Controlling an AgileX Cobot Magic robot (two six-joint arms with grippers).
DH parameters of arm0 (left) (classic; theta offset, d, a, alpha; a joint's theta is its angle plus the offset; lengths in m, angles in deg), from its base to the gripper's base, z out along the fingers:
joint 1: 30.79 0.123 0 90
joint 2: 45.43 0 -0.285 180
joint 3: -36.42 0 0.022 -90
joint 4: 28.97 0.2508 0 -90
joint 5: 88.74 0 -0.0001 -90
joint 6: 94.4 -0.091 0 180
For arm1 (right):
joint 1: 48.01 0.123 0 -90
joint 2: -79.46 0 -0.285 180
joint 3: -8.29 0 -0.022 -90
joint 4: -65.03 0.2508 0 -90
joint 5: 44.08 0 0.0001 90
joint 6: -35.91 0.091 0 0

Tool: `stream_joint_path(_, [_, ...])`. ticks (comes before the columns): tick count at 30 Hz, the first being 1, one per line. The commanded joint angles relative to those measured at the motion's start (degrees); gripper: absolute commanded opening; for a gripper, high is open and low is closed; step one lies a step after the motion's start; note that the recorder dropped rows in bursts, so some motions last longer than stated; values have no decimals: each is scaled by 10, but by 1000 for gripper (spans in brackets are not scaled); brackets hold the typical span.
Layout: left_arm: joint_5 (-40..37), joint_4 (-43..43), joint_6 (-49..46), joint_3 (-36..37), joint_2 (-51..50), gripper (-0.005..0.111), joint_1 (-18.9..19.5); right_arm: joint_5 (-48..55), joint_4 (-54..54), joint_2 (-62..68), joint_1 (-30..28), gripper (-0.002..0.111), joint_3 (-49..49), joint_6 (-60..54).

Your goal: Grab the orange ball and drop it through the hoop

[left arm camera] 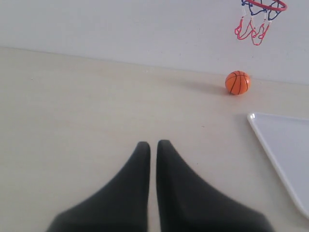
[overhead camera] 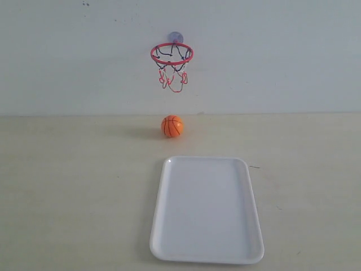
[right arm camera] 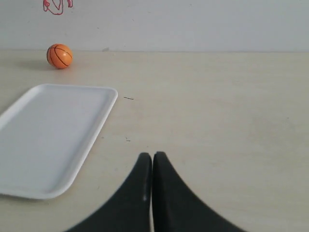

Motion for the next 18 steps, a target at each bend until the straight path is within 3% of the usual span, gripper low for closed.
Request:
stream_joint_path(1, [0, 3, -2, 1, 1, 4, -1, 0, -8, -3, -2, -1, 0, 23])
stream_joint_path(18, [0, 3, -2, 1, 1, 4, -1, 3, -8, -3, -2, -1, 0, 23])
